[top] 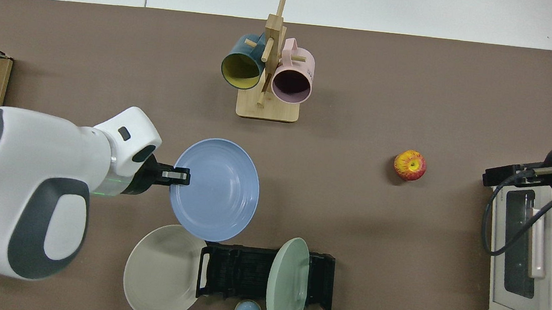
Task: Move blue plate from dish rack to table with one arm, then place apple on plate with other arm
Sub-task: 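Lower the blue plate onto the table while the right gripper grasps the apple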
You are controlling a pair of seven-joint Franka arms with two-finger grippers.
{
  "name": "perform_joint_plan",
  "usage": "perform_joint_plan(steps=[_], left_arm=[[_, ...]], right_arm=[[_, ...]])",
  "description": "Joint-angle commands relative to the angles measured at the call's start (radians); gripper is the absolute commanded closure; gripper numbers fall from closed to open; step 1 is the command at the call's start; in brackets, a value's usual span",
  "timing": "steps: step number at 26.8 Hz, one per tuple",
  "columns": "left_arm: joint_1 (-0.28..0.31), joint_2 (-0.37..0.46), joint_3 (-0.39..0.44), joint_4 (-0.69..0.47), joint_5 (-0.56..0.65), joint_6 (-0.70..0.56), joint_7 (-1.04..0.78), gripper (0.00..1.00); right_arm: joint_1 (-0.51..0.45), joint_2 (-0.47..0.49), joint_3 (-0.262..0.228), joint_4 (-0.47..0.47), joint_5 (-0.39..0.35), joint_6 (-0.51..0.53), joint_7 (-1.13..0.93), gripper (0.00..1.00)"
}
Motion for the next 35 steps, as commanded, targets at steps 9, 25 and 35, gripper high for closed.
perform_joint_plan(steps=[9, 25, 35], left_arm=[[0.055, 0.284, -0.015, 0.017, -0.239, 0.189, 0.223, 1.0], [-0.048, 0.431, -0.027, -0.002, -0.305, 0.439, 0.26, 1.0], [-0.103, 0.43, -0.026, -0.008, -0.304, 0.484, 0.252, 0.55]], right_arm=[[0.004, 0.014, 0.007, -0.07, 0.017, 0.118, 0.015, 0.0], [0.073, 0.211, 0.009, -0.174, 0.078, 0.411, 0.017, 0.0], [0.112, 0.294, 0.007, -0.179, 0.075, 0.508, 0.049, 0.0]])
